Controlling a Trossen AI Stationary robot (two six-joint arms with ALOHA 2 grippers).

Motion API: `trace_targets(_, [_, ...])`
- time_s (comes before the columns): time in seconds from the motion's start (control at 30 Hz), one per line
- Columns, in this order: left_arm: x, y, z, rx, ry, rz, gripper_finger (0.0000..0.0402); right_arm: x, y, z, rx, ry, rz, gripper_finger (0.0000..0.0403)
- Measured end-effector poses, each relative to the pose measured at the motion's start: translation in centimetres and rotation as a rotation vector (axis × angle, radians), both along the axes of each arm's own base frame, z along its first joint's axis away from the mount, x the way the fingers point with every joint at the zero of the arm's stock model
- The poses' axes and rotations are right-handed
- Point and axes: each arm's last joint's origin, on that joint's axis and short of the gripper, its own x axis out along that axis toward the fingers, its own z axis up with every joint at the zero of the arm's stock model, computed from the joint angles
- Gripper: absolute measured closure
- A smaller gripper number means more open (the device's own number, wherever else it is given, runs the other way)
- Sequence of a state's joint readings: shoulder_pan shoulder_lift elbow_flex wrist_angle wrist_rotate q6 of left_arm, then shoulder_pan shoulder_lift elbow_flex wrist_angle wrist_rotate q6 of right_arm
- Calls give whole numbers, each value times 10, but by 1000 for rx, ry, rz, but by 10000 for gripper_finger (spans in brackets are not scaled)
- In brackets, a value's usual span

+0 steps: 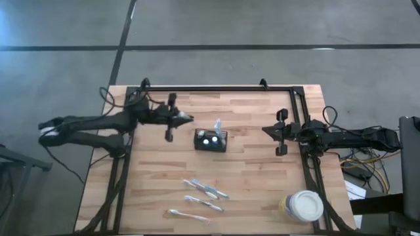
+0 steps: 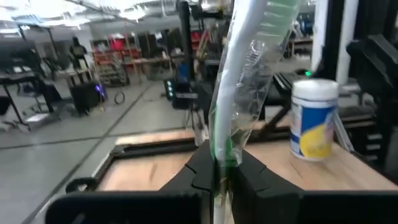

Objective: Pick & Place toothbrushing station
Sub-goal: Put the green toothbrush into the wire organizer

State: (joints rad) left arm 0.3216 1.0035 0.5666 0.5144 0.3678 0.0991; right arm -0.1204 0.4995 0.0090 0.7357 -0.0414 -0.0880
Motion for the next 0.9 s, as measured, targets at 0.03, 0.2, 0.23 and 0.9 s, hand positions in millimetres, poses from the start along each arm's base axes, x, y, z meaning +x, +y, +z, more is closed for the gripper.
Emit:
trace_targets(0.03, [4, 2, -5, -12, 19, -6, 380, 0, 0, 0, 0, 1, 0, 394])
trace_targets(0.2, [18, 8, -20, -59, 49, -70, 380, 0, 0, 0, 1, 2, 0, 394])
trace_targets(0.23, [20, 9, -22, -61, 57, -81, 380, 0, 0, 0, 0, 1, 1, 394])
trace_targets(0.9, [44, 21, -73, -77, 231, -80, 378, 0, 0, 0, 7, 0, 3, 394])
